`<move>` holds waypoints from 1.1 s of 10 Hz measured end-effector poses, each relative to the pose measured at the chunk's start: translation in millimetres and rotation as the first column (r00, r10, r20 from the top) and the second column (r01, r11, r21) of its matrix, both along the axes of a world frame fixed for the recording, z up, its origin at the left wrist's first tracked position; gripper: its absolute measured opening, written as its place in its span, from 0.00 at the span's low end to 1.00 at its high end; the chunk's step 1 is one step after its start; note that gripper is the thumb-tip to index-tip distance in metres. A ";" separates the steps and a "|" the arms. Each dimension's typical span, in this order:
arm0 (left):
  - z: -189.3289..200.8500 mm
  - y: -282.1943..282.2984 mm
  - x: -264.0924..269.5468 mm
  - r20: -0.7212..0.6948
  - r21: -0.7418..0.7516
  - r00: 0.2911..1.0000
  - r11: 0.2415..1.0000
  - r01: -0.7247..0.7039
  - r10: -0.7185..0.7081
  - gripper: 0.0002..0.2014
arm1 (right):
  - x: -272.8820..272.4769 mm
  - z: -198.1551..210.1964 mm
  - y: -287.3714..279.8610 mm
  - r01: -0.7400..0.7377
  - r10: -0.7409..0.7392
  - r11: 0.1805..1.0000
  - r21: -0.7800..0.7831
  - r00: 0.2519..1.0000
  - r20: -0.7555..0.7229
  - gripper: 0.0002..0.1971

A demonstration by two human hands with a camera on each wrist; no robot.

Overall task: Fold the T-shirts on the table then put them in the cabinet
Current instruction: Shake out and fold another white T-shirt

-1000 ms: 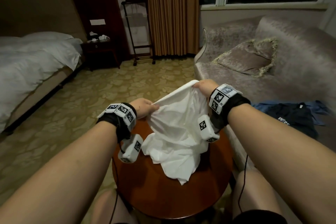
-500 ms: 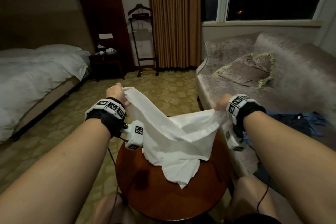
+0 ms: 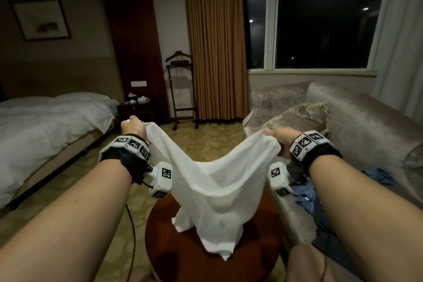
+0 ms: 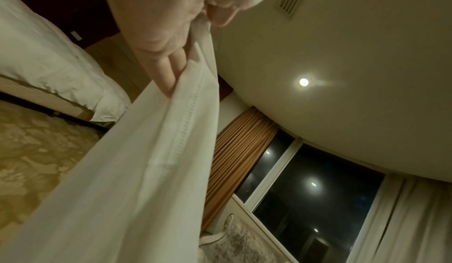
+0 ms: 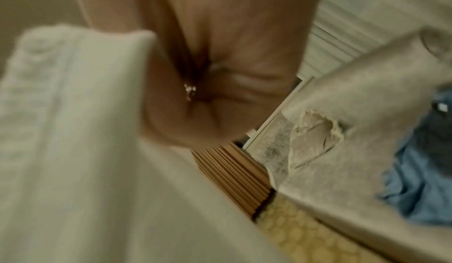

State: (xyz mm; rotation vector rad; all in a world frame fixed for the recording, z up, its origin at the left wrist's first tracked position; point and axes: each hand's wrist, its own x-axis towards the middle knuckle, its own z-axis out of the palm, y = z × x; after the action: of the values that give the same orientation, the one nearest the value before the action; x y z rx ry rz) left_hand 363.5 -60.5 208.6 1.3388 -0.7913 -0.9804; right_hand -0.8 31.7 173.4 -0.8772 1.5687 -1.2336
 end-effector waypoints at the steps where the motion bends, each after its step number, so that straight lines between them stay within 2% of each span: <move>1: 27.6 21.7 -6.0 0.103 -0.037 0.995 0.999 0.018 -0.014 0.19 | 2.1 29.3 2.7 0.221 -0.116 0.940 -0.259 0.923 0.367 0.09; 2: 55.6 38.7 -8.3 0.356 -0.114 0.934 0.993 0.030 0.012 0.17 | 13.8 66.1 11.8 0.348 -0.122 0.859 -0.374 0.851 0.511 0.07; 3: 77.2 39.2 -11.0 0.545 -0.151 0.838 0.985 0.079 0.016 0.16 | 21.6 91.9 12.9 0.362 -0.130 0.809 -0.463 0.879 0.460 0.08; 4: 94.6 40.4 -17.9 0.537 -0.189 0.844 0.975 0.117 0.003 0.18 | 27.4 110.1 7.8 0.262 -0.210 0.799 -0.541 0.965 0.158 0.10; 5: 105.1 42.4 -21.6 0.462 -0.229 0.886 0.960 0.163 -0.040 0.20 | 26.7 113.6 -10.0 0.288 -0.292 0.784 -0.550 0.953 0.081 0.22; 6: 104.5 30.5 -19.9 0.352 -0.219 0.935 0.969 0.118 -0.034 0.22 | 20.3 105.3 -32.0 0.276 -0.357 0.831 -0.483 0.931 -0.081 0.23; 7: 84.2 9.4 -18.5 0.413 -0.148 0.910 0.984 0.101 -0.032 0.18 | 8.7 80.0 -58.5 0.289 -0.368 0.880 -0.377 0.917 -0.157 0.24; 8: 58.3 -14.8 -25.1 0.348 -0.032 0.928 0.988 0.151 -0.131 0.15 | 7.4 51.1 -81.6 0.249 -0.319 0.922 -0.296 0.922 -0.219 0.23; 9: 22.8 -61.2 -39.6 0.186 -0.012 0.967 0.984 0.177 -0.171 0.12 | 23.1 36.3 -96.1 0.261 -0.317 0.921 -0.289 0.934 -0.168 0.20; 10: 23.6 -82.5 -55.6 0.187 0.006 0.960 0.978 0.209 -0.207 0.11 | 31.3 26.1 -127.8 0.256 -0.304 0.912 -0.320 0.947 -0.108 0.18; 11: 35.2 -108.4 -71.1 0.061 -0.072 0.978 0.976 0.204 -0.200 0.12 | 32.1 35.0 -156.6 0.243 -0.270 0.908 -0.341 0.962 -0.034 0.15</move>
State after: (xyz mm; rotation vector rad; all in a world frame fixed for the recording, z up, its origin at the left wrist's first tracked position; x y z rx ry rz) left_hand 292.4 -168.9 243.8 1.2391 -1.0123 -1.0646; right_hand 31.3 -124.9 208.4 -0.9635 1.6020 -1.7097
